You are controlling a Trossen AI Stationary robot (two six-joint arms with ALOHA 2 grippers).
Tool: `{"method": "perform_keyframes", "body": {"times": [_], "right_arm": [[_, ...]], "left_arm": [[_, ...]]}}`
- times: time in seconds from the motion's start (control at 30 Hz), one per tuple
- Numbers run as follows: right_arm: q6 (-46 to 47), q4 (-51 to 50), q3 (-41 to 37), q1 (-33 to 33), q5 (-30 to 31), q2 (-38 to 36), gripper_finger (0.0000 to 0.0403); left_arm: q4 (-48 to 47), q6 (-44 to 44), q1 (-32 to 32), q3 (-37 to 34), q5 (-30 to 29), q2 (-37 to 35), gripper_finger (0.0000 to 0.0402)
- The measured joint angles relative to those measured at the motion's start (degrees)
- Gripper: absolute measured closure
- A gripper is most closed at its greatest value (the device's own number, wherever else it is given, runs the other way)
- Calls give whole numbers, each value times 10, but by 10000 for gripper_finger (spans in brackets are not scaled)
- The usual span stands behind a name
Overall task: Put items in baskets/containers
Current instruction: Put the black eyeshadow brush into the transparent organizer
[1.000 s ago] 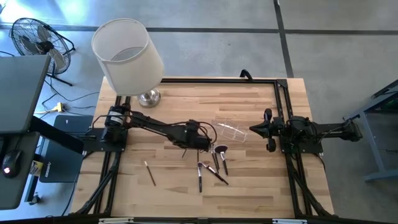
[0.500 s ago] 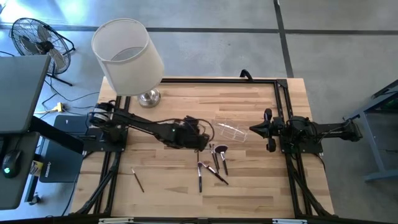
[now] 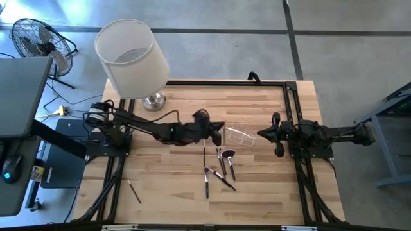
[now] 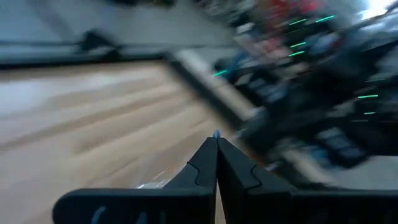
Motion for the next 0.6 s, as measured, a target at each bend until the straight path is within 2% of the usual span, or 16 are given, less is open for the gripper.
{"method": "perform_keyframes", "body": {"times": [0.07, 0.37, 0.6], "right_arm": [[0, 3, 0, 0, 1, 2, 398], [0, 1, 0, 0, 2, 8, 398], [0, 1, 0, 0, 0, 8, 398]], "left_arm": [[50, 25, 14, 0, 30, -1, 401], [62, 147, 66, 3, 78, 0, 401], [83, 208, 97, 4, 154, 26, 401]]}}
